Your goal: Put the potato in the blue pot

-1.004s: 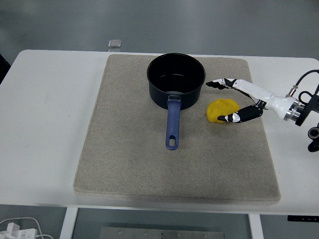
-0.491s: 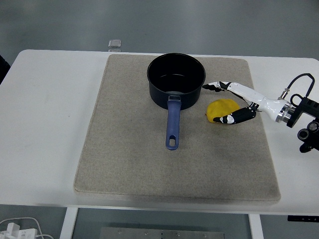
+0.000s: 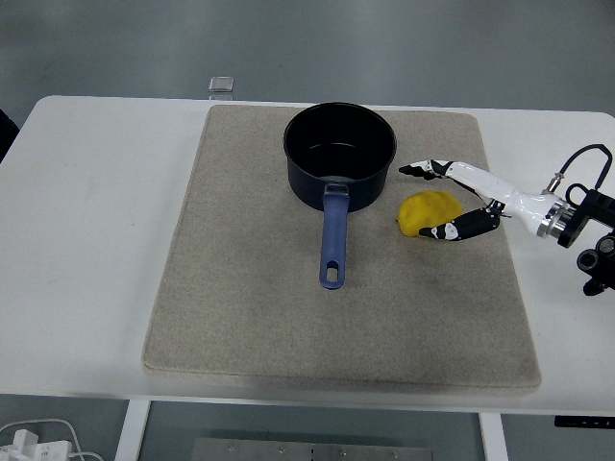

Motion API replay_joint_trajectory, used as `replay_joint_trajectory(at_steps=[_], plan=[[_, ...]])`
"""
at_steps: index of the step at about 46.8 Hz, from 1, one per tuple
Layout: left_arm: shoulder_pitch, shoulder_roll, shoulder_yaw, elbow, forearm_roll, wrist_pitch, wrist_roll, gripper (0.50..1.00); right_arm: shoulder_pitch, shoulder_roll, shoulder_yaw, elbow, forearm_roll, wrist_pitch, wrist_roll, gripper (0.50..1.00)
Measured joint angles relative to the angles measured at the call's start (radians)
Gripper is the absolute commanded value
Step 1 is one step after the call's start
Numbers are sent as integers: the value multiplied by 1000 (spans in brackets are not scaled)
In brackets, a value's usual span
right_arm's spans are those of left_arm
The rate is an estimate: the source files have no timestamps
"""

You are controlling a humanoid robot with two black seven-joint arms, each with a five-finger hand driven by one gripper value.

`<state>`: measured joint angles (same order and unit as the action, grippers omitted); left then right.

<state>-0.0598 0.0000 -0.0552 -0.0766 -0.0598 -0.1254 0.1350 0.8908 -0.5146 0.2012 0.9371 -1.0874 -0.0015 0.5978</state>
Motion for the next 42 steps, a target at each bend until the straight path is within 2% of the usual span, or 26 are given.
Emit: replay_joint_trajectory(at_steps=[42], plan=[[0, 0, 1, -1, 0, 0, 0, 999, -29, 9, 15, -4, 18, -12, 13, 901]])
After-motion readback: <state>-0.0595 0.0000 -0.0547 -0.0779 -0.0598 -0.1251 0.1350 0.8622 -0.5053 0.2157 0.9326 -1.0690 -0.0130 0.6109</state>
